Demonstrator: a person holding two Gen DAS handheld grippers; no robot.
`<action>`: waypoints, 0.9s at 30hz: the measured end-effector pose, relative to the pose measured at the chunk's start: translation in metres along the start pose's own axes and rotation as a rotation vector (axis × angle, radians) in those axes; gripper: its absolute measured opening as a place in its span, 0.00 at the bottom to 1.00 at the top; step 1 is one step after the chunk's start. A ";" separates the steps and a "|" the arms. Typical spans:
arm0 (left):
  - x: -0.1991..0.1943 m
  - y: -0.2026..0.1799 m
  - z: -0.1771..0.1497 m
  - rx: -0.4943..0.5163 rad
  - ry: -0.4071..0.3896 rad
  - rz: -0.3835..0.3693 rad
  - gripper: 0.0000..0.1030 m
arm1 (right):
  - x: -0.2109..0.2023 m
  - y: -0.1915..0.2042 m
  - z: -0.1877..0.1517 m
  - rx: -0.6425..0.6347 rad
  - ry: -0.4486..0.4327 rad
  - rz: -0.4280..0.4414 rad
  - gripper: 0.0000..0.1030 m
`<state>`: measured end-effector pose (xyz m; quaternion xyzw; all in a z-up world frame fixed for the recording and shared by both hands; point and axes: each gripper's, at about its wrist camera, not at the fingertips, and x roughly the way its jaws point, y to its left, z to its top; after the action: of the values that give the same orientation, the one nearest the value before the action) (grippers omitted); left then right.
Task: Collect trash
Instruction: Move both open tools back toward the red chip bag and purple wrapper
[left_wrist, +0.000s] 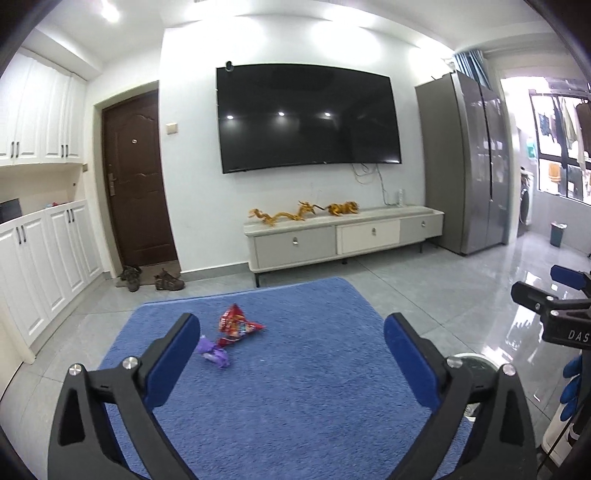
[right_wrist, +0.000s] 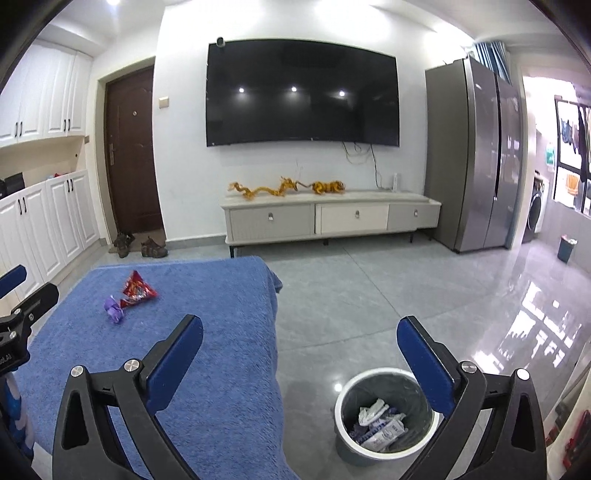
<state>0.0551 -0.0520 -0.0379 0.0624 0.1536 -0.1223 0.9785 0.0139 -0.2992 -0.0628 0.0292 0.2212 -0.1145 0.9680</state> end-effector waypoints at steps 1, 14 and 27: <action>-0.002 0.001 0.000 -0.002 -0.004 0.006 0.99 | -0.002 0.002 0.000 -0.004 -0.009 0.002 1.00; -0.028 0.024 -0.002 -0.049 -0.061 0.095 1.00 | -0.024 0.021 0.004 -0.026 -0.057 0.079 1.00; -0.024 0.059 -0.009 -0.073 -0.057 0.212 1.00 | -0.027 0.030 0.006 -0.032 -0.060 0.104 1.00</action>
<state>0.0456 0.0119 -0.0339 0.0392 0.1225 -0.0143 0.9916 0.0002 -0.2651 -0.0457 0.0218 0.1921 -0.0613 0.9792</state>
